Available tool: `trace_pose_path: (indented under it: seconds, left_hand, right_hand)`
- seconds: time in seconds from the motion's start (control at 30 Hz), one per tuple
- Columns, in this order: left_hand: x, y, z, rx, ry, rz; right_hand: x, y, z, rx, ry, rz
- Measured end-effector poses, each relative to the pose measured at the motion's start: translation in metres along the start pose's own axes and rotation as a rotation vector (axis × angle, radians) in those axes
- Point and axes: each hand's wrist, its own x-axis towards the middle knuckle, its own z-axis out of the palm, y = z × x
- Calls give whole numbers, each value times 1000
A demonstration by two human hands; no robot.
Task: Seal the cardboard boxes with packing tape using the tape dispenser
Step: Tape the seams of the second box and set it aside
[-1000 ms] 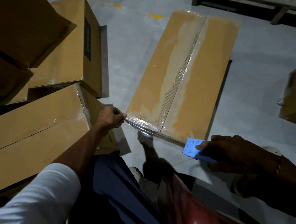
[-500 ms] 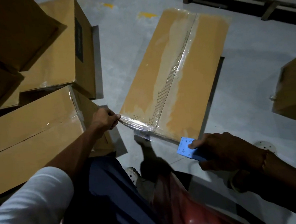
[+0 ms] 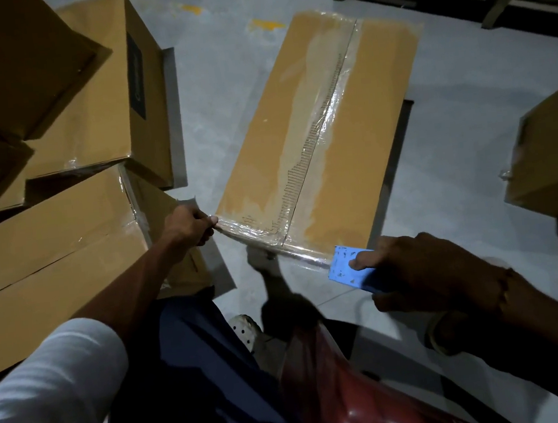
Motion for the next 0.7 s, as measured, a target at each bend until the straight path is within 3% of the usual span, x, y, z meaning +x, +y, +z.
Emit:
trace_pose_path:
  seconds: [0.17,0.47,0.7]
  left_hand:
    - [0,-1,-1,4,-6,1]
    - [-2,1,-2,-7,-33,-17]
    - [-4,6,-7,-123,-129,-161]
  right_hand:
    - [20,8,24,115,-20,8]
    - [27,11,29,104,-21,15]
    - [31,15,31,92,3,-15]
